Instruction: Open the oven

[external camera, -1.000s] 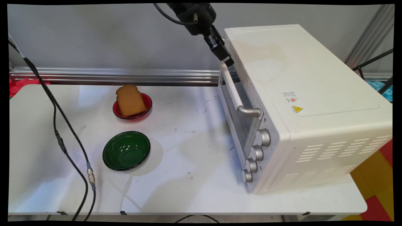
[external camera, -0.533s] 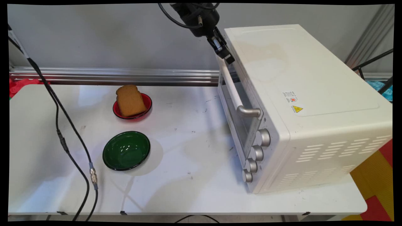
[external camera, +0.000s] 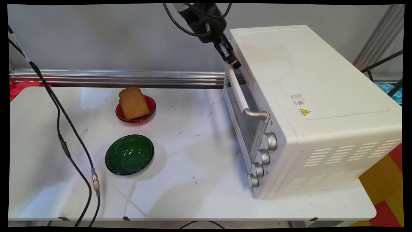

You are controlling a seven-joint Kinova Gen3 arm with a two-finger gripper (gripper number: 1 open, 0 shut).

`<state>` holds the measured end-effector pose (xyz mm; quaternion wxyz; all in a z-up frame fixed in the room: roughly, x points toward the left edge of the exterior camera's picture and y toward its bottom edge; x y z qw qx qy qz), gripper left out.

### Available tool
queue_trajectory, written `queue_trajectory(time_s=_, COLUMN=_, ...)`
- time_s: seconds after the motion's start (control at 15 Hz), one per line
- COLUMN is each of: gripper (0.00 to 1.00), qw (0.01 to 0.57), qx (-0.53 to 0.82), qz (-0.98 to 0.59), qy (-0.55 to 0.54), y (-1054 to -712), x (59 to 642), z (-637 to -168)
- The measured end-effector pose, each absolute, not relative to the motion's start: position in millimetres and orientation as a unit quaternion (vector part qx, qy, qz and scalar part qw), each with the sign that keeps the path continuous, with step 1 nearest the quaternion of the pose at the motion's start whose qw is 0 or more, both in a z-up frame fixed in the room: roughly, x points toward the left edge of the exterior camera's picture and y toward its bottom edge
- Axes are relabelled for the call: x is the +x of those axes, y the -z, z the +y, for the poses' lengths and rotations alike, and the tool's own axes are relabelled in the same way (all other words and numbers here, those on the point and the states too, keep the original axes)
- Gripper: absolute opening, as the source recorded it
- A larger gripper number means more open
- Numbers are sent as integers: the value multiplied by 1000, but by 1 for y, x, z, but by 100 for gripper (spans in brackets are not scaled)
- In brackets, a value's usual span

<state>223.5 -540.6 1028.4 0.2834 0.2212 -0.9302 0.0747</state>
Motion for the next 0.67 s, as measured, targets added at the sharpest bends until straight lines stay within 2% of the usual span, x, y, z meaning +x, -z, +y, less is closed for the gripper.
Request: queue_trajectory(time_s=0.67, gripper=0, qw=283, qx=228, qz=-928, qy=-79, y=-1011, x=224, z=-537)
